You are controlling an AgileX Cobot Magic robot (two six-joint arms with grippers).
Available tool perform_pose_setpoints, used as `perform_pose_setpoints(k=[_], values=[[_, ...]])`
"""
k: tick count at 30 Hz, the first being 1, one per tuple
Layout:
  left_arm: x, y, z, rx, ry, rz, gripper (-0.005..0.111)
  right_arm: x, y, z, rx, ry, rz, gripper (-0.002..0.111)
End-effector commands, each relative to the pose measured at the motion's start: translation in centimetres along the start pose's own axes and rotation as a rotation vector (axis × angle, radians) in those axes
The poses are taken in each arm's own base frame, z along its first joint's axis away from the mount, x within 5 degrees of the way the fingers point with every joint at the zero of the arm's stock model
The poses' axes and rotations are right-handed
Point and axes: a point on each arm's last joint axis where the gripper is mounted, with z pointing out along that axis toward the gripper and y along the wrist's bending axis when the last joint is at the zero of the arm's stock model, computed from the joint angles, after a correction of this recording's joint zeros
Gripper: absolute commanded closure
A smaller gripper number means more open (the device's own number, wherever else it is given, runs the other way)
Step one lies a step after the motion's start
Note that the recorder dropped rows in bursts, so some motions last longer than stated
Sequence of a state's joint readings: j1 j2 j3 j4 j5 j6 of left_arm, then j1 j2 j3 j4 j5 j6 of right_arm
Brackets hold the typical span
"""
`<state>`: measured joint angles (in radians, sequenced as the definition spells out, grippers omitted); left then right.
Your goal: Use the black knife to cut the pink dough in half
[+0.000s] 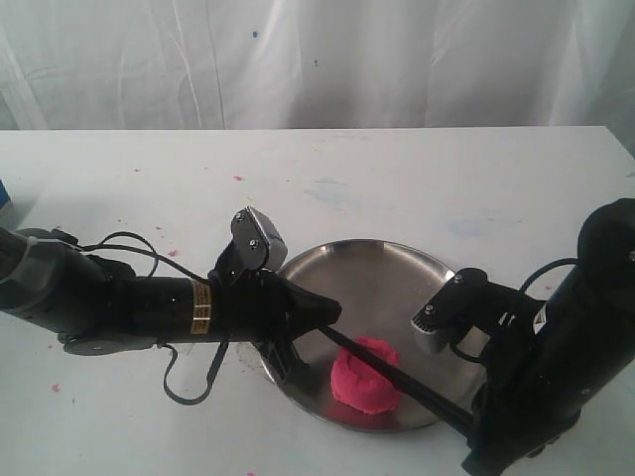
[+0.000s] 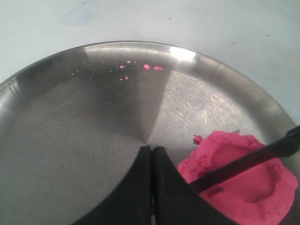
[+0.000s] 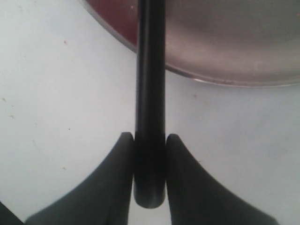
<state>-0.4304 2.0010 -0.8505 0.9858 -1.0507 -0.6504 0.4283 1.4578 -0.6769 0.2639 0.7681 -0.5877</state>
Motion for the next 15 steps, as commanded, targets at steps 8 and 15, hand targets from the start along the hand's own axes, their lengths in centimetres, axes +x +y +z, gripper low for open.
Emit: perform_pose_setpoints(k=[8, 15], values=[[-0.9, -0.5, 0.0, 0.057, -0.098, 0.004, 0.107, -0.4, -0.1, -0.4, 0.004, 0.000, -0.016, 0.108], [-1.1, -0.6, -0.1, 0.065, -0.119, 0.003, 0.107, -0.6, -0.1, -0.8, 0.003, -0.003, -0.019, 0.108]])
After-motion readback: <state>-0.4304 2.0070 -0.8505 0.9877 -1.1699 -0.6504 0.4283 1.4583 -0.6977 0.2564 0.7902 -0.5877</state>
